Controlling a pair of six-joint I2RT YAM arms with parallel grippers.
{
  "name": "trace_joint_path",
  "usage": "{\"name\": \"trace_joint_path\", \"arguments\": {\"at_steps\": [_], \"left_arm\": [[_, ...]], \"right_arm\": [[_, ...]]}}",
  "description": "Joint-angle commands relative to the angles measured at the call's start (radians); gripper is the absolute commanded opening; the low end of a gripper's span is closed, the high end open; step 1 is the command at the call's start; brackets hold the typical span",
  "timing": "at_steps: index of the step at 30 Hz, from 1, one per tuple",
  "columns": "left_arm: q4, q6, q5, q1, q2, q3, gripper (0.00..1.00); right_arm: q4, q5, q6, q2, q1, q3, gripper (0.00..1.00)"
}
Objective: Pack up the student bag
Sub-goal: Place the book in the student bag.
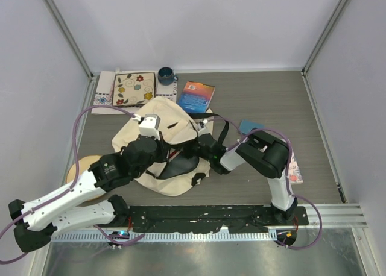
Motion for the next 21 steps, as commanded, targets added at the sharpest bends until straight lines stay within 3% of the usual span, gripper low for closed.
{"name": "trace_joint_path", "arguments": {"at_steps": [1,11,14,15,21], "left_arm": [[0.003,-0.059,-0.100,0.005,-0.026,0.002,0.00],[0.020,-0.070,-0.109,0.008,0.009,-0.017,0.00],[0.016,-0.071,-0.111,0.008,0.016,-0.015,0.00],[0.014,-0.071,-0.114,0.008,0.018,-0.017,0.00],[0.028,-0.073,-0.112,0.008,0.021,-0.025,0.00]], "right_arm": [[-0.045,0.003,-0.043,-0.142,-0.022,-0.076,0.61],[-0.313,-0.019,-0.143,-0.311,-0.022,-0.125,0.65],[-0.414,-0.014,-0.168,-0.358,-0.024,-0.119,0.72],[-0.454,-0.008,-0.178,-0.387,-0.024,-0.119,0.83],[-0.553,0.009,-0.197,-0.476,-0.024,-0.152,0.84]]}}
